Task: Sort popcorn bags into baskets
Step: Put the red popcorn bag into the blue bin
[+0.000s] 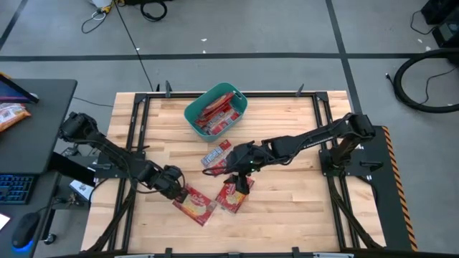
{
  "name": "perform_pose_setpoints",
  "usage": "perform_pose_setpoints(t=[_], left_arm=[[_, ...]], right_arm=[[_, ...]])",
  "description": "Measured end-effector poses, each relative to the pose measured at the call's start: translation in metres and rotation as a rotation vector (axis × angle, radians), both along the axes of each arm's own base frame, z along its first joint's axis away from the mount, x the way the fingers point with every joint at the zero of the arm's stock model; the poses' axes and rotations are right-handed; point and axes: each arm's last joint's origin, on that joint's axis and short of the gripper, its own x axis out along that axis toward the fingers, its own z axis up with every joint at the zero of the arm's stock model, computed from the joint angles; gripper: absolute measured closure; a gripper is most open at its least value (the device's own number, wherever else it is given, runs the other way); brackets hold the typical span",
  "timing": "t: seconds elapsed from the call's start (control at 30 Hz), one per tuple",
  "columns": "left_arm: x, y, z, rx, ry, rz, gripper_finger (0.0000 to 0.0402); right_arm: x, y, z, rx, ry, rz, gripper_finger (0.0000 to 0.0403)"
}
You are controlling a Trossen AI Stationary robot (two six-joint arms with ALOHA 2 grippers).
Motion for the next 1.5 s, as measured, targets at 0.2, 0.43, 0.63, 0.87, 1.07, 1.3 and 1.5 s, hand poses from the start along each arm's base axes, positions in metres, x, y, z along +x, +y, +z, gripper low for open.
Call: perform_pose_setpoints(t=[0.2,0.43,0.63,0.87,1.07,1.3,1.5], left_arm=[[0.004,-0.002,0.003,0.003,-0.059,0.002,0.0400],[0.007,-0.002,0.006,0.015,-0.118,0.023,0.0401],[0.009,-0.001,0.007,0.033,-0.147,0.036,0.0401],[0.011,-0.002,0.010,0.048,-0.202,0.059,0.0401],[0.014,0.000,0.013,0.068,-0.246,0.086,0.0401],[0.019,-0.001,0.017,0.094,-0.333,0.118,0.0401],[0.021,0.001,0.019,0.133,-0.377,0.157,0.0401]], right_arm=[[0.014,0.003,-0.025,0.045,0.028,0.035,0.0218],[0.030,0.001,-0.056,0.087,0.062,0.041,0.0218],[0.047,-0.005,-0.072,0.118,-0.023,0.057,0.0216],[0.059,-0.012,-0.087,0.182,-0.070,0.047,0.0179],[0.061,-0.010,-0.109,0.243,-0.005,0.061,0.0120],[0.065,-0.008,-0.121,0.267,0.000,0.051,0.0077],[0.068,-0.009,-0.117,0.241,-0.050,0.037,0.0088]])
